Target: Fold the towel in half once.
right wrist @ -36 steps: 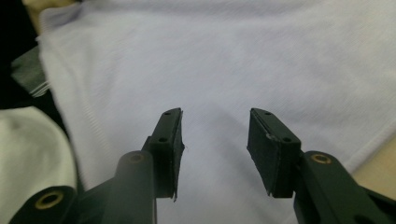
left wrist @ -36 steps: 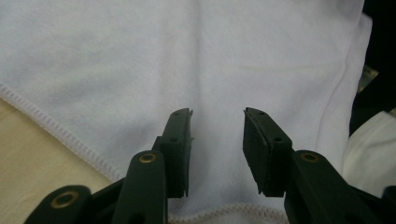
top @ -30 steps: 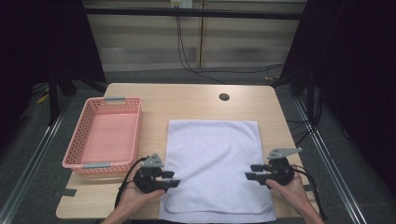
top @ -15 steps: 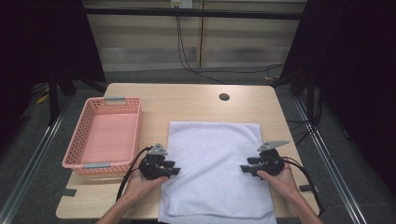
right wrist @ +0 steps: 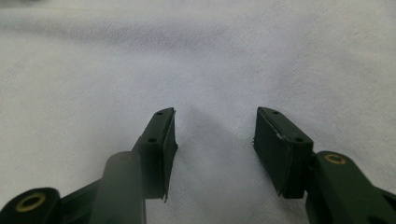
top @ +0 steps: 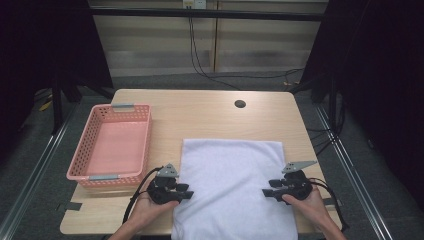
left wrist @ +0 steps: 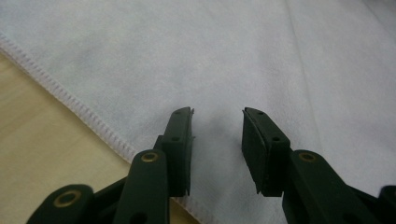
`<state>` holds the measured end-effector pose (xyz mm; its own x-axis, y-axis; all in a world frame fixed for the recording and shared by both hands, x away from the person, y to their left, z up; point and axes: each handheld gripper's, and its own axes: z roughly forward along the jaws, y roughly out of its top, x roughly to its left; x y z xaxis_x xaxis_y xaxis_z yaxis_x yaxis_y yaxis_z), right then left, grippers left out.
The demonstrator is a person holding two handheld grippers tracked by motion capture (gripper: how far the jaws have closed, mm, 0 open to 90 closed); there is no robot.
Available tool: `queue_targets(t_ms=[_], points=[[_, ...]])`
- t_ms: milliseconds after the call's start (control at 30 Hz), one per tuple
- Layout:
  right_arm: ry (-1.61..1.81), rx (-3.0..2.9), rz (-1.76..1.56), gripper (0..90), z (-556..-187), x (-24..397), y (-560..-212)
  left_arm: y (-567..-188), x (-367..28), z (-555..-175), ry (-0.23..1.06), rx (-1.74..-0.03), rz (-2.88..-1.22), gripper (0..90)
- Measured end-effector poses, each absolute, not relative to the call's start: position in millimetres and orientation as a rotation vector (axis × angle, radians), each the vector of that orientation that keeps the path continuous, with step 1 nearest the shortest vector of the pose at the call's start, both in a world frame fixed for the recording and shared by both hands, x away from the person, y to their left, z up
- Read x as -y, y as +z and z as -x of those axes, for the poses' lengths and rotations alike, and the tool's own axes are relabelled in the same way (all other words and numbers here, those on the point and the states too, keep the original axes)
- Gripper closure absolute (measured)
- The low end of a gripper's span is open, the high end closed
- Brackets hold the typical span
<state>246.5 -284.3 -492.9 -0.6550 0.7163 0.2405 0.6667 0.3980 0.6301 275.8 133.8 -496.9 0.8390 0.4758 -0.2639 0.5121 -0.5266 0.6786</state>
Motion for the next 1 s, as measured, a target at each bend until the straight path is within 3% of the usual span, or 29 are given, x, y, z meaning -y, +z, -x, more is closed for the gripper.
queue_targets(t_ms=[233,367,533,833,1000], points=[[1.117,-2.624,-1.252,48.5,-226,285,-491,-495,-136,-248,-0.049,-0.716,-2.226,65.5],[1.071,-2.7,-1.174,48.1,-203,282,-487,-494,-143,-229,-0.136,-0.714,-2.217,66.1],[1.056,-2.741,-1.174,48.5,-199,282,-484,-488,-142,-232,-0.074,-0.674,-2.22,62.0],[1.062,-2.417,-1.23,40.6,-275,313,-466,-487,-129,-314,0.041,-0.838,-2.15,53.6],[1.028,-2.348,-1.299,38.7,-307,323,-472,-485,-124,-326,0.046,-0.833,-2.151,50.3]])
